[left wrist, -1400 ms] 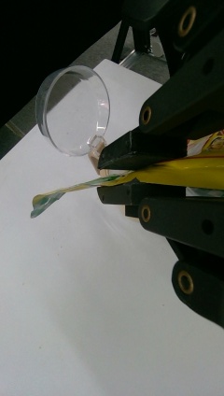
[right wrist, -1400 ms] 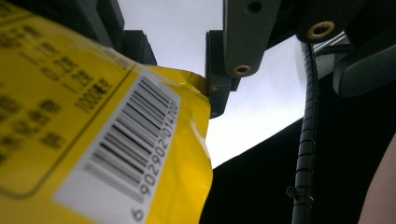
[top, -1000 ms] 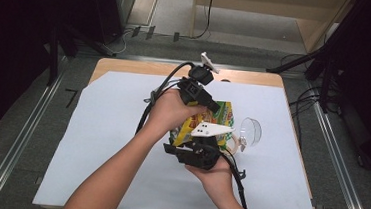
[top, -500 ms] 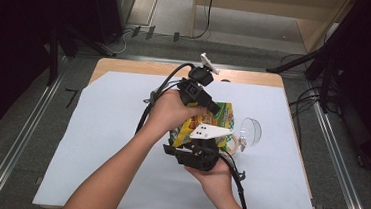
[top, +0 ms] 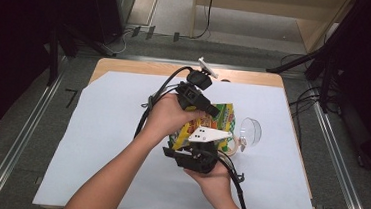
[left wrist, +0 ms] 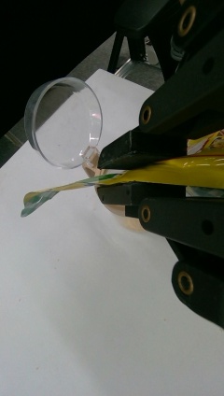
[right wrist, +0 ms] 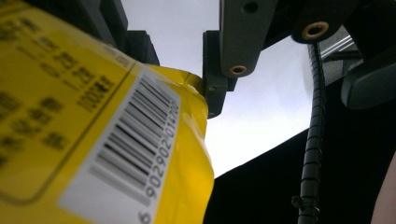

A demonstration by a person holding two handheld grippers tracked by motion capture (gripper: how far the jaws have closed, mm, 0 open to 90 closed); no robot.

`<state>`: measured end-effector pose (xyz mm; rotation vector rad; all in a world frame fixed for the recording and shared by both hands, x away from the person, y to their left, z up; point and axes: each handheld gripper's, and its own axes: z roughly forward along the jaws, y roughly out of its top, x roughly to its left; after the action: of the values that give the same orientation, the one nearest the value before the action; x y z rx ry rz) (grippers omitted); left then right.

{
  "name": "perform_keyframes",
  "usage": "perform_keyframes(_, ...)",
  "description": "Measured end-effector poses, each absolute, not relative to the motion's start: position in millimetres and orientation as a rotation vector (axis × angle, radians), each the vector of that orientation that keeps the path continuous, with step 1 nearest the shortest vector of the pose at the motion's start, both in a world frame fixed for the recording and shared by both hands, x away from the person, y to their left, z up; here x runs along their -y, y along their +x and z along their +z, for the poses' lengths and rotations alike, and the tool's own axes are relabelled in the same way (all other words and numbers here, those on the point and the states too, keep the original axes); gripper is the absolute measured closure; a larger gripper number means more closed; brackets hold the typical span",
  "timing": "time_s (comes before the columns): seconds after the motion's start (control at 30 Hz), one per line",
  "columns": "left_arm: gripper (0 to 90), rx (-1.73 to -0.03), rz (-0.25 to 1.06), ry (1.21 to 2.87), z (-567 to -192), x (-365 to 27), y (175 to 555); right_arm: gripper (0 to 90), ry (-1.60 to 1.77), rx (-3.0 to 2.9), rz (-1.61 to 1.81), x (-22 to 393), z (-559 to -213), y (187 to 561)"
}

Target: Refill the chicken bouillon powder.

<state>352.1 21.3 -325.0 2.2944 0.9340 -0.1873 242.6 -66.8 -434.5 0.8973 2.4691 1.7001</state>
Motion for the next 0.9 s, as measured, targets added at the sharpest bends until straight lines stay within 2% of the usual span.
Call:
perform_keyframes(0.1,81.8,-0.918,-0.168,2.287,-324,-23,347,71.2,0.875,-2.469,1.679,66,-435,240)
perform_keyframes(0.5,82.4,-0.913,-0.226,2.215,-338,-41,347,68.4,0.840,-2.504,1.622,63,-443,239)
perform_keyframes(0.77,83.9,-0.903,-0.262,2.173,-347,-56,343,64.8,0.834,-2.534,1.577,60,-452,238)
perform_keyframes(0.9,84.6,-0.894,-0.255,2.155,-349,-63,339,59.4,0.799,-2.546,1.570,58,-457,237)
